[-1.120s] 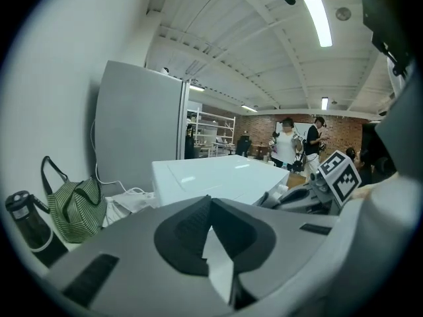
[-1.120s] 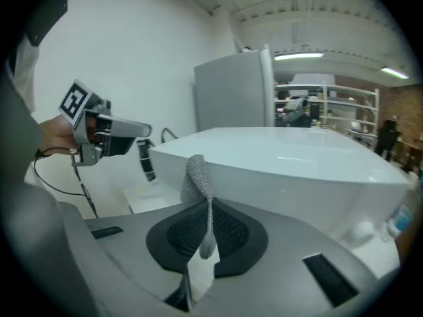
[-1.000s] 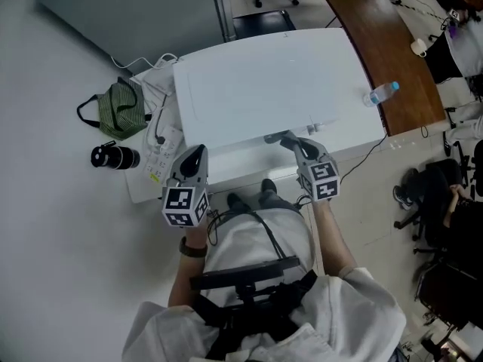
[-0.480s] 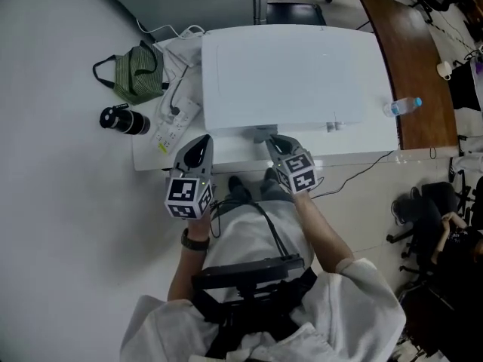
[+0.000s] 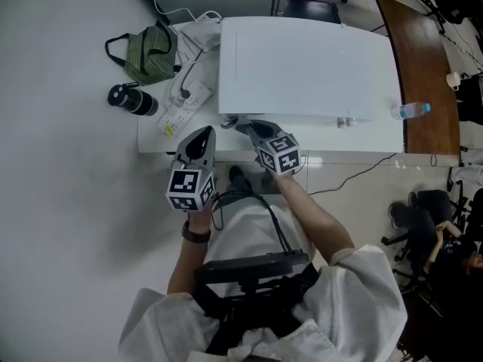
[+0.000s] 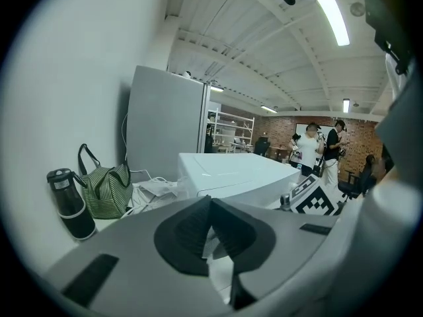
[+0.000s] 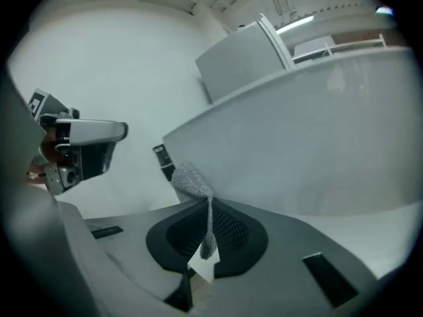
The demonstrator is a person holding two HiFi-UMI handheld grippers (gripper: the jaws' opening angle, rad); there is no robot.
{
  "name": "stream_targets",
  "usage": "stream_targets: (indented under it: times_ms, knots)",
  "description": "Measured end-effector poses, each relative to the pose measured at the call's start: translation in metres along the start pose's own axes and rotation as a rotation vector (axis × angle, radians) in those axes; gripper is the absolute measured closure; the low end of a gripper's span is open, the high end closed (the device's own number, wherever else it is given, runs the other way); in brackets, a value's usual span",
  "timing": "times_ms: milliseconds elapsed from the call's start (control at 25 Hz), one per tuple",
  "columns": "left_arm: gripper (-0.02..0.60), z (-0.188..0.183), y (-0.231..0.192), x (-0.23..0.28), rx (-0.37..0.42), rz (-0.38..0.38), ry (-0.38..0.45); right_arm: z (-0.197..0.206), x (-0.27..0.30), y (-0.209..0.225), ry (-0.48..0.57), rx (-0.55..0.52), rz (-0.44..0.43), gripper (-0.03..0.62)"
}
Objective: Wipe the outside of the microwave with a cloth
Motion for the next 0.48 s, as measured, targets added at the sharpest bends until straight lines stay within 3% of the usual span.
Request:
stream_targets:
  times_ms: [280, 480]
  knots:
    - [0.558, -0.013, 0.017, 0.016, 0.026, 0.069, -0.001, 0.077, -0.107, 0.127, 0.081, 0.374, 0.344, 0.565]
    - [0.558, -0.018, 0.028, 0.029, 0.053, 0.105, -0.002, 0.104, -0.18, 0.184, 0.175, 0.477, 0.544, 0.565]
Point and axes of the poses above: the fingertips, and each gripper's own axes: x forward along the fingers, y to its right, z out of its underside, the point moved 6 cm from there along -x, backward along the fingers, and after that the axes turned 12 degrees about -y, right-handed, at the moved point
